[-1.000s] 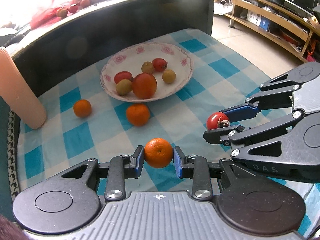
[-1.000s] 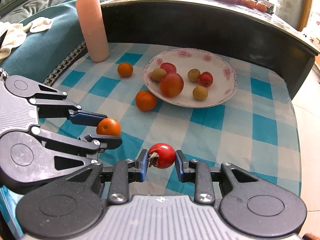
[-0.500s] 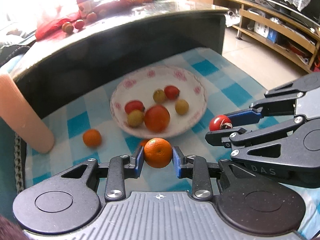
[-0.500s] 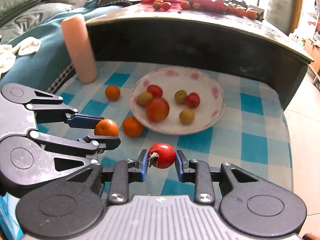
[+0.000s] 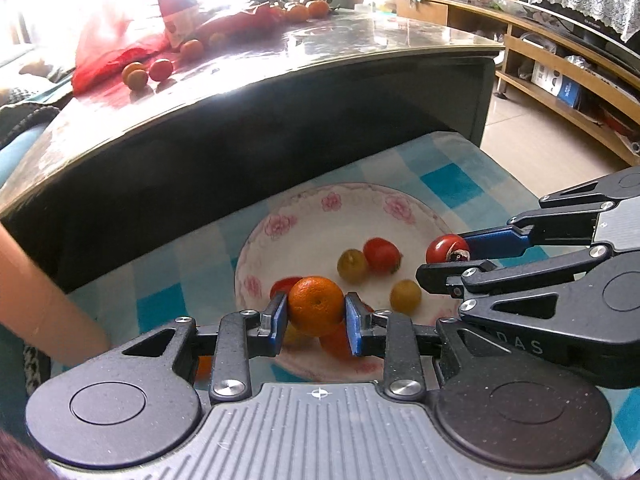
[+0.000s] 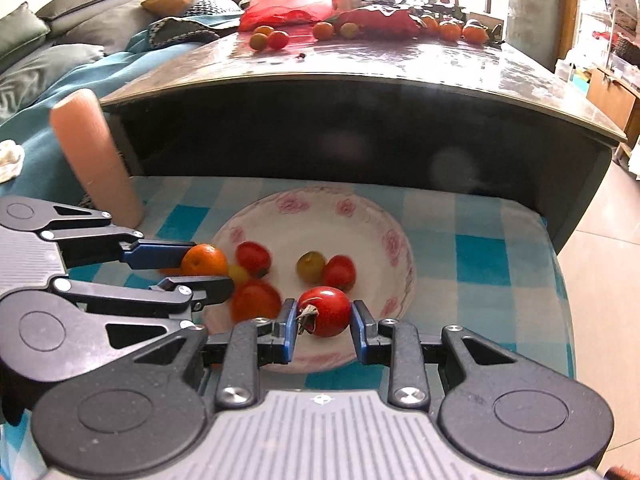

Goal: Organize fruits
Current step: 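Carry the orange and cherry tomato with both tools over the white bowl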

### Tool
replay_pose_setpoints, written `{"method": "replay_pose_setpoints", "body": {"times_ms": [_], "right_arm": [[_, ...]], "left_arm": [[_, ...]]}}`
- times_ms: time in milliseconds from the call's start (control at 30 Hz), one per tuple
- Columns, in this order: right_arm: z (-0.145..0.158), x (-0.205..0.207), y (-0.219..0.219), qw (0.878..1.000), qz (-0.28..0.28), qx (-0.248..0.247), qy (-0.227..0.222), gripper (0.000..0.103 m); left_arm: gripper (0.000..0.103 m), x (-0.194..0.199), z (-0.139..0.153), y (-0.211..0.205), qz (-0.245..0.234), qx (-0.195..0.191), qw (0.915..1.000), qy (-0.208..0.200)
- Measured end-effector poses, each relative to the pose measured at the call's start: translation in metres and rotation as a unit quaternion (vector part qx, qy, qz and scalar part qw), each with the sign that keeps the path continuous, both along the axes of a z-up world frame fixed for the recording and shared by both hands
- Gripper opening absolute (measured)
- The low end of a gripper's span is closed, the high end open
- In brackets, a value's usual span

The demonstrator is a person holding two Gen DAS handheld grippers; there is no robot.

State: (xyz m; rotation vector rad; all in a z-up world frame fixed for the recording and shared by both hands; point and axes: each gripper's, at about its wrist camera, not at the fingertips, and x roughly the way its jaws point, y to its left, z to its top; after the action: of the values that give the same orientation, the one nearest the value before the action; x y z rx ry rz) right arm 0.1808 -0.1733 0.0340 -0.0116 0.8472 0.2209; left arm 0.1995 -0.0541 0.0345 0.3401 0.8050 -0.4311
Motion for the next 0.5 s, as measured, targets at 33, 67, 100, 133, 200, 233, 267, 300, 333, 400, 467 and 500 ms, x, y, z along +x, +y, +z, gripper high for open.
{"method": "replay_pose_setpoints", "body": {"times_ms": [33,67,100,133,200,233,267,300,333,400,467,500], "right_arm": [[-0.001,0.004,-0.001,1.000,-0.001,-0.002,0.000,0.043],[-0.002,0.008,-0.002,1.000,-0.002,-0.003,0.000,0.043],[-0.003,0.011,-0.003,1.000,-0.003,-0.002,0.000,0.043],[-0.004,0.015,-0.004,1.000,-0.004,-0.001,0.000,0.043],[-0.005,0.021,-0.005,1.000,-0.006,0.002,0.000,0.043],[-0.006,0.024,-0.007,1.000,-0.007,0.004,0.000,0.043],[-0.007,0.027,-0.008,1.000,-0.009,0.007,0.000,0.043],[-0.008,0.029,-0.009,1.000,-0.011,0.008,0.001,0.043],[-0.008,0.031,-0.009,1.000,-0.013,0.010,0.000,0.043],[-0.010,0.035,-0.010,1.000,-0.015,0.012,0.000,0.043],[-0.012,0.039,-0.011,1.000,-0.018,0.016,0.001,0.043],[-0.014,0.041,-0.012,1.000,-0.018,0.017,0.002,0.043]], "left_arm": [[0.037,0.003,-0.001,-0.001,0.001,0.001,1.0000,0.000],[0.037,0.005,-0.001,-0.001,0.002,0.001,1.0000,-0.001],[0.037,0.008,-0.001,-0.002,0.003,0.002,1.0000,-0.001],[0.037,0.010,-0.002,-0.002,0.004,0.002,1.0000,-0.002],[0.037,0.015,-0.002,-0.003,0.006,0.001,1.0000,-0.003],[0.037,0.017,-0.003,-0.003,0.007,0.000,1.0000,-0.002],[0.037,0.019,-0.003,-0.003,0.007,-0.001,1.0000,-0.002],[0.037,0.021,-0.004,-0.003,0.007,-0.001,1.0000,-0.002],[0.037,0.024,-0.004,-0.004,0.006,0.000,1.0000,-0.002],[0.037,0.027,-0.006,-0.004,0.007,0.001,1.0000,-0.002],[0.037,0.029,-0.008,-0.004,0.008,0.002,1.0000,0.000],[0.037,0.030,-0.010,-0.004,0.009,0.002,1.0000,0.002]]}}
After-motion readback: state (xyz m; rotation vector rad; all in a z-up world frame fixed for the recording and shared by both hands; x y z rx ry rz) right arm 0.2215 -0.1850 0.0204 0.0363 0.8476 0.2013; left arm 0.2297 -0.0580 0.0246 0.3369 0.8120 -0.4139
